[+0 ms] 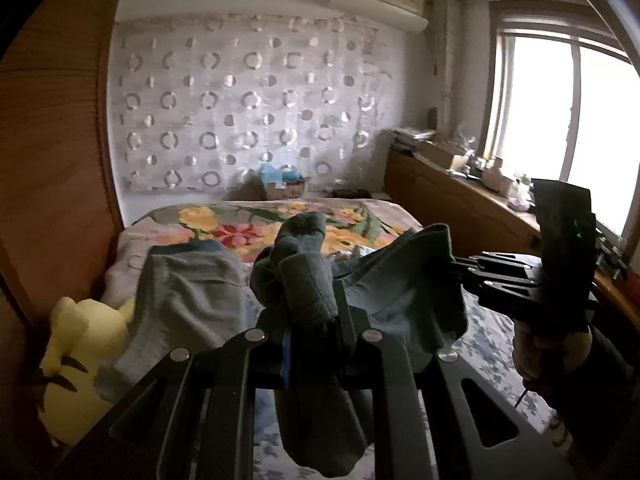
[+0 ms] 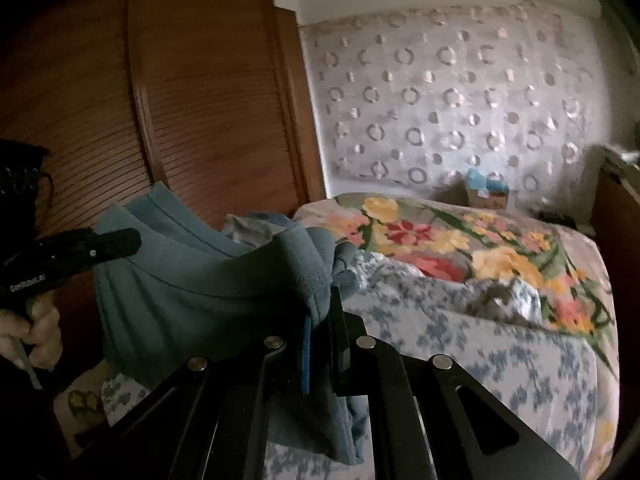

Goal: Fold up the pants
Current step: 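Lift the folded pants with both tools and carry them toward the clothes stack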

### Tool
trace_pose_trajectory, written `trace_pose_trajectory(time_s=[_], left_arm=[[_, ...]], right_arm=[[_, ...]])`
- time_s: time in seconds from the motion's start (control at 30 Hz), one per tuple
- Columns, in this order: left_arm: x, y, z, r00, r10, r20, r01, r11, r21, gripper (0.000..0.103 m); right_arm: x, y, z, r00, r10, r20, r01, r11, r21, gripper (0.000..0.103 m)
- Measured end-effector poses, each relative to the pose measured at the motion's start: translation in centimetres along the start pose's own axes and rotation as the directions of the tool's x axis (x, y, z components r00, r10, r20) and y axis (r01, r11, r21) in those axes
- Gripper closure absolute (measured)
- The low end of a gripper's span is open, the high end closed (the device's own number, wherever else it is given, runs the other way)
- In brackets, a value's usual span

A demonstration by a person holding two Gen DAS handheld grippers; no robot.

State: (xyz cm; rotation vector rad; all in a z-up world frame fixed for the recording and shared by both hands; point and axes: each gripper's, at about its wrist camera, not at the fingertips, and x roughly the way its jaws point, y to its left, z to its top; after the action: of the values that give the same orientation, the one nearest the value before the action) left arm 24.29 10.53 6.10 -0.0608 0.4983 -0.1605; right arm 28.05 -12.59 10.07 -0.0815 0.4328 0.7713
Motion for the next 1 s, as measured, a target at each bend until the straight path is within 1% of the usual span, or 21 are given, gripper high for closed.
trace_pose_trajectory(time_s=[0.17, 0.27, 0.33, 0.5, 0.6, 0.7, 0.8, 0.9, 1.0], left_arm=[[0.4, 2.5, 0.7, 0.999, 0.043, 0.008, -0.043, 0.999, -0.012, 0.087], [0.5, 3.7, 1.0, 0.998, 0.069, 0.013, -0.069, 0.997, -0.021, 0.087], [0.6, 4.5, 1.1, 0.996, 0.083, 0.017, -0.083, 0.996, -0.034, 0.087], [0.4, 5.6, 0.8, 0.992, 0.118, 0.033, -0.116, 0.992, -0.055, 0.087], [0.5, 6.3, -0.1, 0.989, 0.148, 0.026, -0.146, 0.987, -0.07, 0.087], [0.9, 7.5, -1.5, 0.984, 0.175, 0.01, -0.173, 0.979, -0.104, 0.087], [1.0, 8.5, -3.0, 0.977, 0.213, 0.011, -0.21, 0.968, -0.138, 0.087], [0.9, 9.5, -3.7, 0.968, 0.251, 0.003, -0.246, 0.953, -0.176, 0.086], [0.7, 10.4, -4.4, 0.964, 0.266, -0.009, -0.262, 0.946, -0.191, 0.08]], right_arm=[[3.8, -1.2, 1.9, 0.998, 0.062, 0.025, -0.061, 0.997, -0.051, 0.097], [7.0, -2.6, 2.6, 0.992, 0.127, 0.02, -0.126, 0.991, -0.031, 0.097], [9.0, -3.5, 2.9, 0.988, 0.151, 0.02, -0.15, 0.988, -0.022, 0.097], [12.8, -4.2, 4.0, 0.984, 0.178, 0.021, -0.176, 0.981, -0.075, 0.097], [15.2, -4.1, 5.0, 0.98, 0.198, 0.005, -0.196, 0.974, -0.117, 0.097], [17.9, -4.1, 5.8, 0.976, 0.215, -0.027, -0.217, 0.965, -0.149, 0.097], [20.0, -3.6, 6.0, 0.966, 0.25, -0.06, -0.257, 0.955, -0.146, 0.097], [22.5, -2.8, 6.4, 0.964, 0.255, -0.071, -0.264, 0.947, -0.181, 0.097], [23.8, -2.2, 6.7, 0.964, 0.253, -0.086, -0.266, 0.941, -0.21, 0.097]])
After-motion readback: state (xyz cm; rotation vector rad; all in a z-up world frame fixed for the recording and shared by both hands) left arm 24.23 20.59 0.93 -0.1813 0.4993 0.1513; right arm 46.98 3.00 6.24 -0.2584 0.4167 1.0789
